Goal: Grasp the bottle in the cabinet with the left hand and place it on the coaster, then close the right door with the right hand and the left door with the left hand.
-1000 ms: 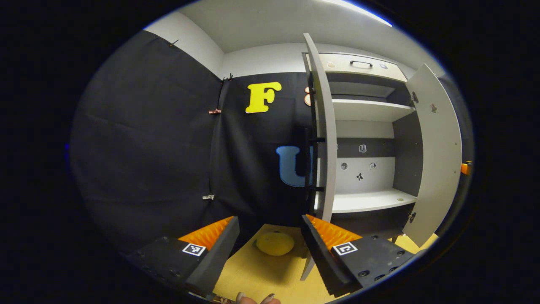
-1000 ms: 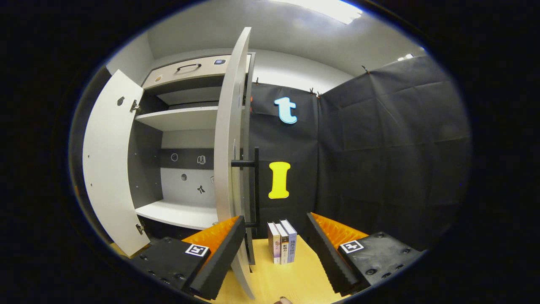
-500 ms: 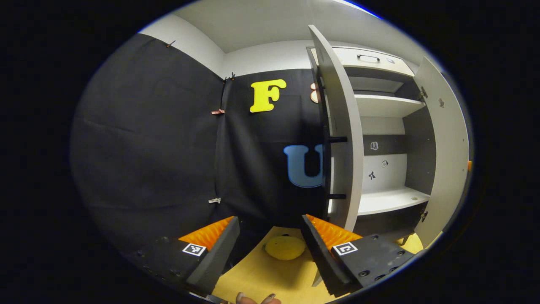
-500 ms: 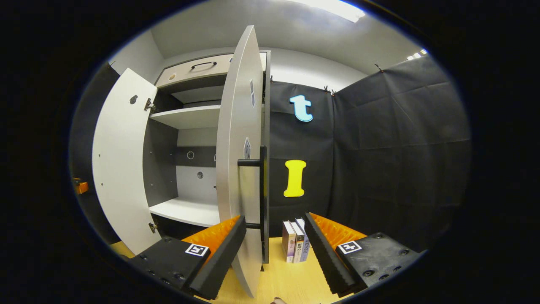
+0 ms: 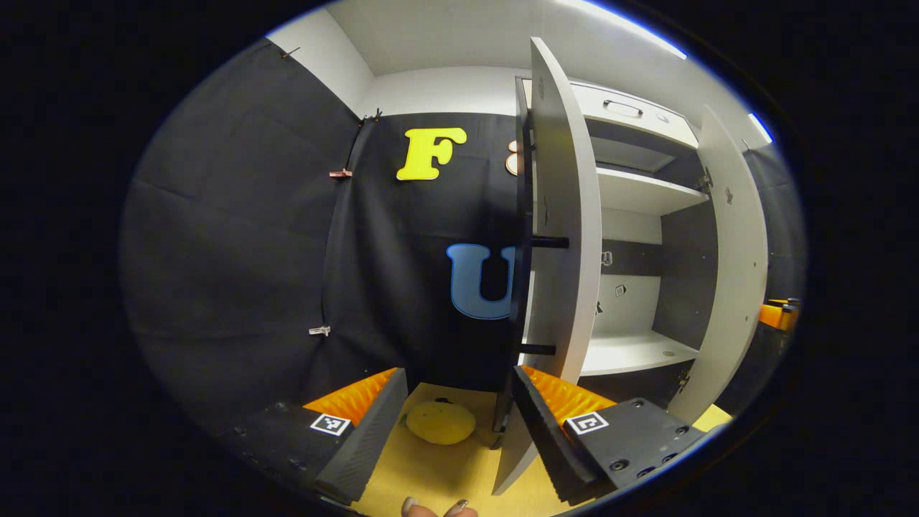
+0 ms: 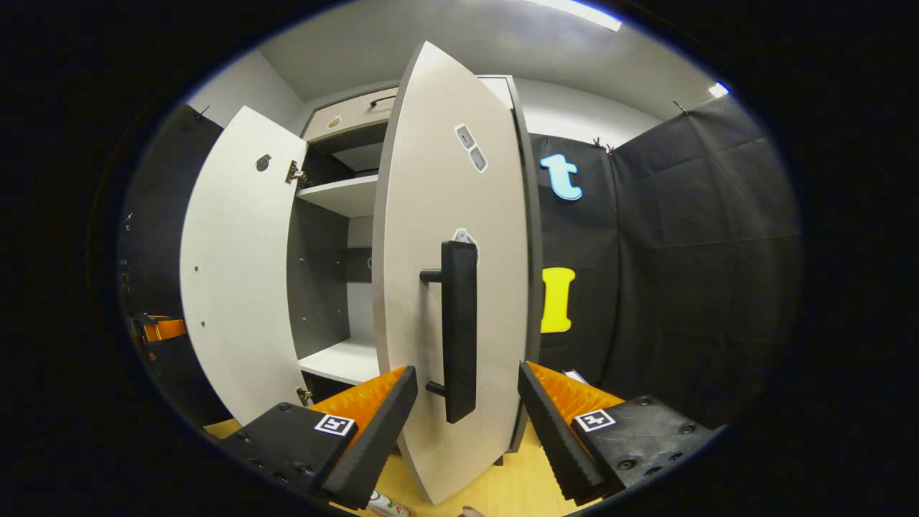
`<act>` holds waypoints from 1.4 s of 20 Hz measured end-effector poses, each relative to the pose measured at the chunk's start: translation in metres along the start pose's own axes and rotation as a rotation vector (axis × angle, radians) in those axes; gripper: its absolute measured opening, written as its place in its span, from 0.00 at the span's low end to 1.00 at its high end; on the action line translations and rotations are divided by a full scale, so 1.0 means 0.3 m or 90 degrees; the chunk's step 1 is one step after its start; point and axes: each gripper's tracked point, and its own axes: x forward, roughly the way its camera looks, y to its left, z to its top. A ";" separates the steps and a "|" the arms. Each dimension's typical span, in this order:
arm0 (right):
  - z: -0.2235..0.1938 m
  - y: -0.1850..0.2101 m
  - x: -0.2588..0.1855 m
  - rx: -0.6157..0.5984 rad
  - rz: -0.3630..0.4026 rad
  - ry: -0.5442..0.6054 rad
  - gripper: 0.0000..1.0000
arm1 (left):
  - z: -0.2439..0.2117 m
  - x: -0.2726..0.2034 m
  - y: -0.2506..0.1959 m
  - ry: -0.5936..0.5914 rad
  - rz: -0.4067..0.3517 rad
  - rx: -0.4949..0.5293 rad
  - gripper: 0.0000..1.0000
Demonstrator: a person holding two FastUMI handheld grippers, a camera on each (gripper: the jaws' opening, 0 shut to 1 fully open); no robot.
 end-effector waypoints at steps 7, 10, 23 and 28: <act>-0.034 0.166 0.064 -0.043 0.085 0.027 0.98 | 0.015 0.039 -0.037 -0.007 -0.031 -0.004 0.94; -0.051 0.122 0.038 -0.053 0.072 0.039 0.98 | 0.018 0.067 -0.063 -0.008 -0.035 -0.009 0.93; -0.061 0.003 0.004 -0.049 0.047 0.029 0.98 | 0.004 0.044 -0.216 -0.002 -0.069 -0.027 0.93; -0.049 -0.025 0.006 -0.038 0.048 0.027 0.98 | 0.001 0.066 -0.397 -0.004 -0.138 -0.038 0.93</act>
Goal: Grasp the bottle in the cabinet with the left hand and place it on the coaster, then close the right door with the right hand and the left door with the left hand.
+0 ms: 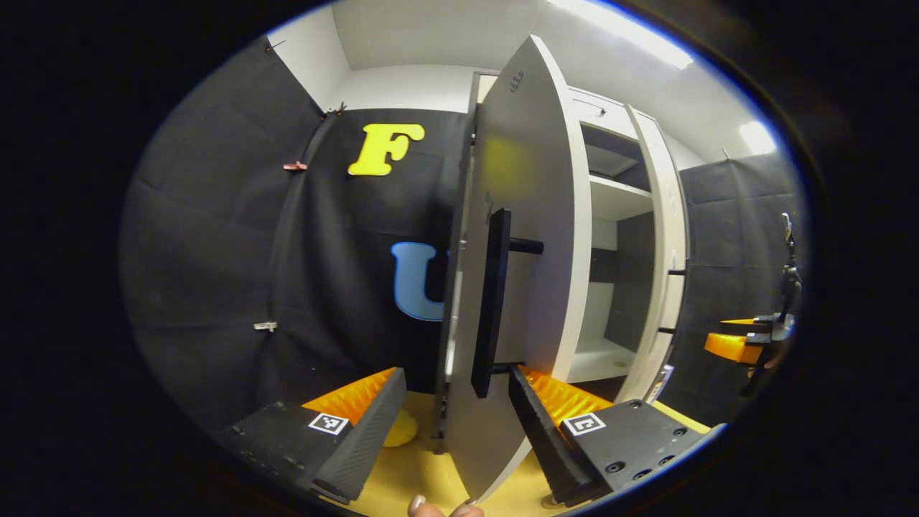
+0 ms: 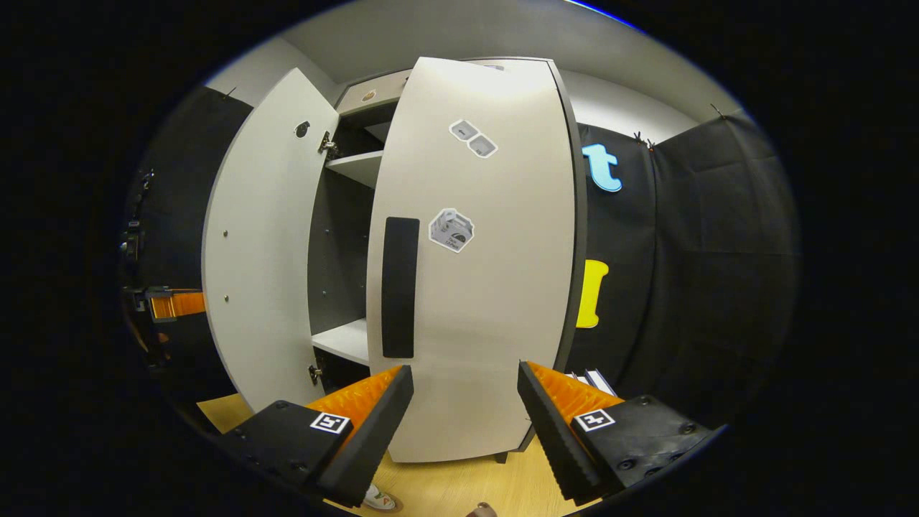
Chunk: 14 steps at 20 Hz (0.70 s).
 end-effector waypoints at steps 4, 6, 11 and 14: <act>0.006 -0.049 -0.013 0.005 -0.012 -0.005 0.98 | 0.013 0.048 -0.135 -0.010 -0.064 -0.014 0.93; -0.007 -0.086 -0.020 0.002 -0.021 0.004 0.97 | 0.043 0.048 -0.191 -0.030 -0.093 -0.023 0.93; -0.001 -0.120 -0.034 0.016 -0.028 -0.002 0.98 | 0.023 0.054 -0.187 -0.016 -0.084 -0.006 0.93; -0.011 -0.128 -0.041 0.013 -0.025 0.002 0.97 | 0.015 0.047 -0.186 -0.012 -0.081 -0.015 0.93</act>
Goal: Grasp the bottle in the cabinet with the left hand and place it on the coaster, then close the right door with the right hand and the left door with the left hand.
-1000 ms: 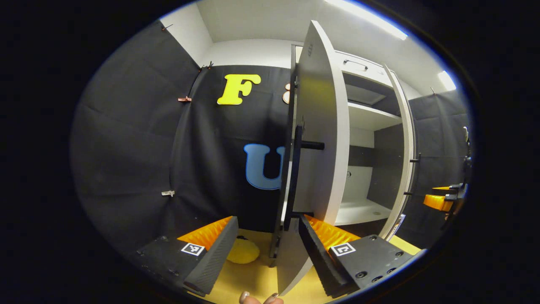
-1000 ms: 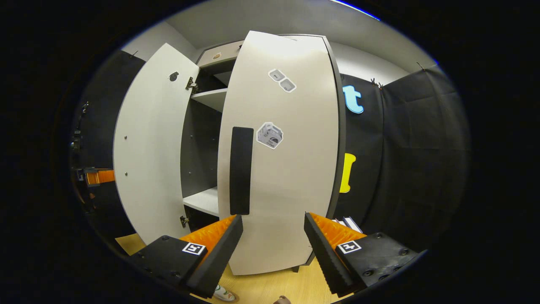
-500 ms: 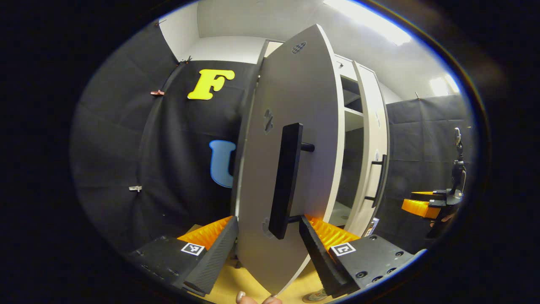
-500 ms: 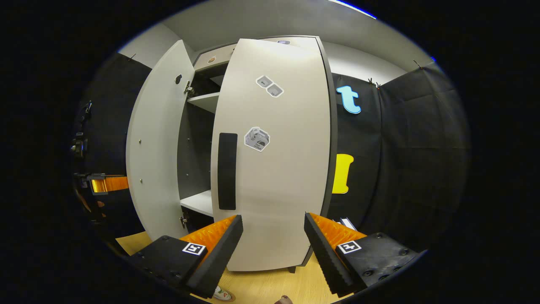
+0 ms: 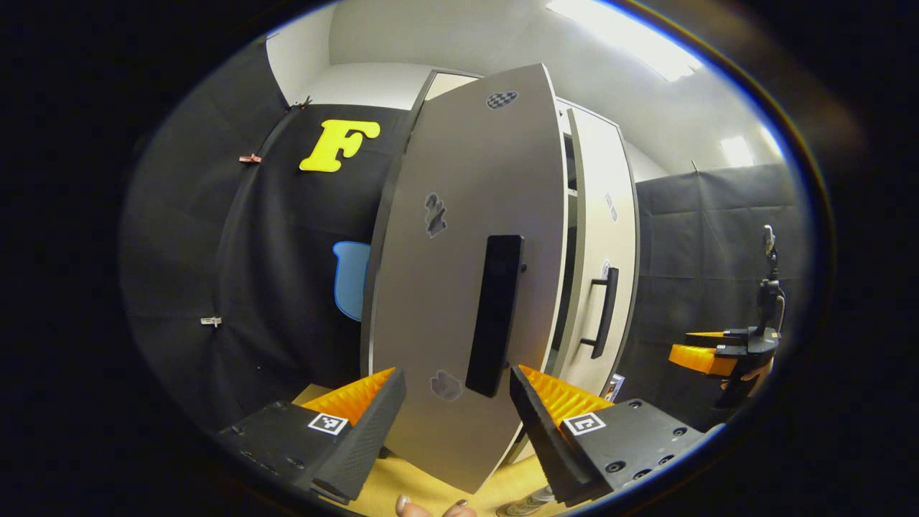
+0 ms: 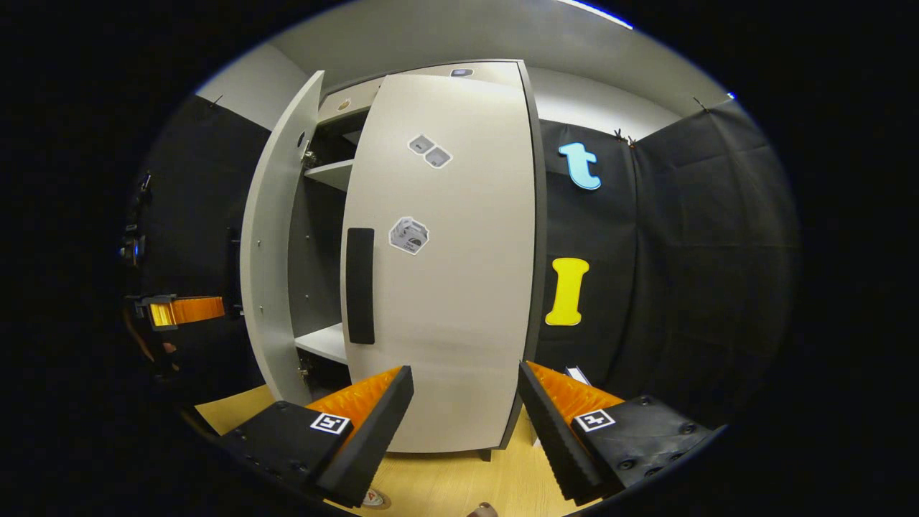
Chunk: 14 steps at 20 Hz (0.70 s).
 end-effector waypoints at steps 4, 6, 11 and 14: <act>0.002 -0.009 -0.026 -0.004 -0.004 -0.004 0.98 | -0.016 -0.005 -0.009 0.011 -0.001 0.014 0.93; 0.008 -0.009 -0.045 0.001 -0.004 -0.007 0.98 | -0.012 -0.008 -0.013 0.010 -0.005 0.026 0.93; 0.013 -0.016 -0.072 0.008 -0.011 -0.011 0.97 | -0.024 -0.018 -0.030 0.010 -0.012 0.033 0.93; 0.015 -0.017 -0.096 0.006 -0.012 -0.012 0.97 | -0.030 -0.023 -0.052 0.008 -0.012 0.033 0.93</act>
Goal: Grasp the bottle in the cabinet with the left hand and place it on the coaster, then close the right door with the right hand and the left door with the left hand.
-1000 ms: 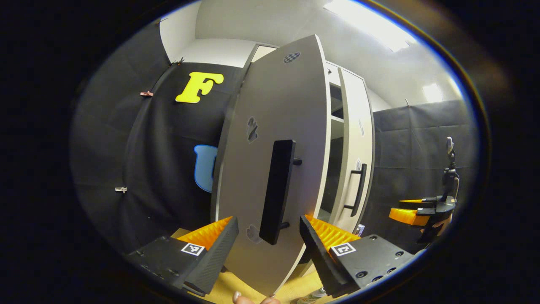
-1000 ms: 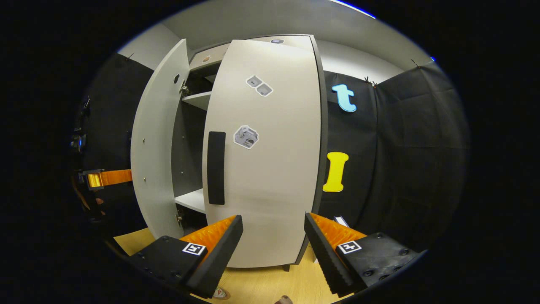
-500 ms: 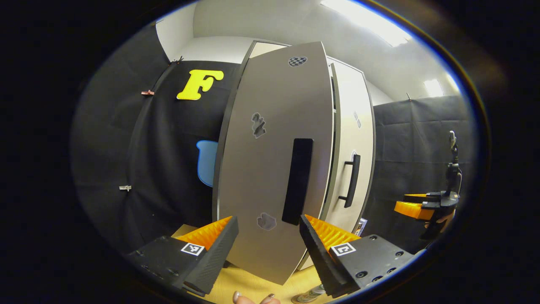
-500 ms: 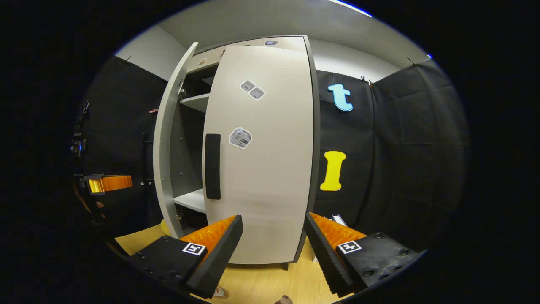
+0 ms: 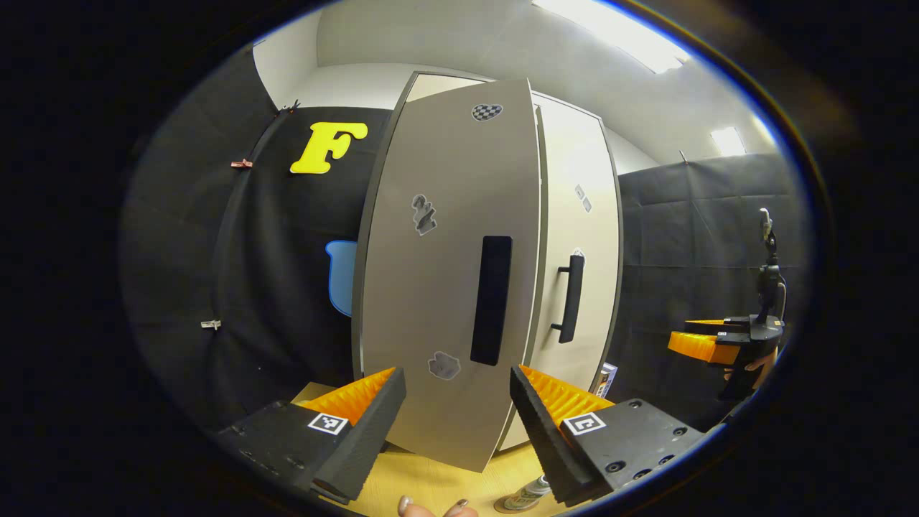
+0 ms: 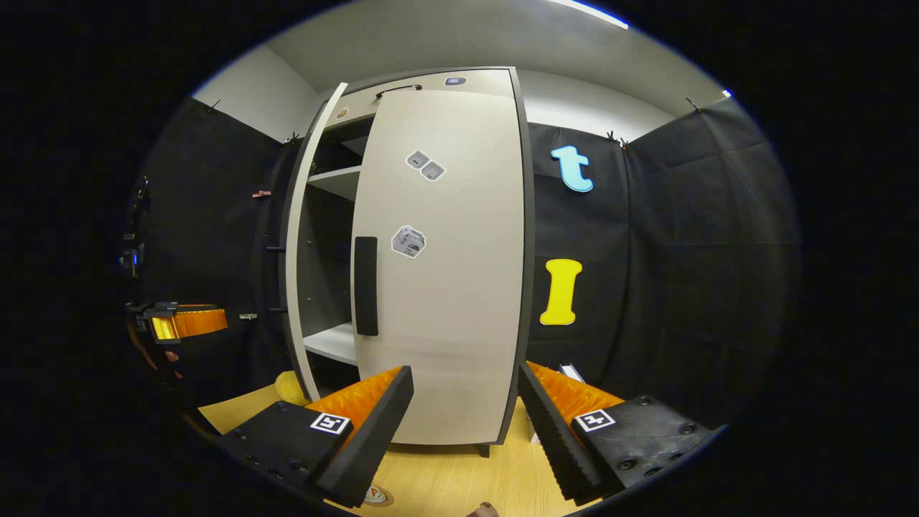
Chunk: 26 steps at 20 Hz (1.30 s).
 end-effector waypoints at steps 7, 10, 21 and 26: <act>0.033 -0.003 -0.066 0.007 -0.003 -0.014 0.97 | -0.020 -0.082 -0.038 -0.003 0.020 0.039 0.93; 0.034 -0.009 -0.089 0.008 -0.006 -0.016 0.97 | -0.026 -0.106 -0.047 0.000 0.022 0.036 0.93; 0.021 -0.058 -0.165 -0.003 -0.019 -0.008 0.97 | -0.047 -0.170 -0.077 0.010 0.027 0.019 0.93; 0.023 -0.063 -0.185 -0.018 -0.019 -0.011 0.97 | -0.041 -0.175 -0.080 0.007 0.032 0.026 0.93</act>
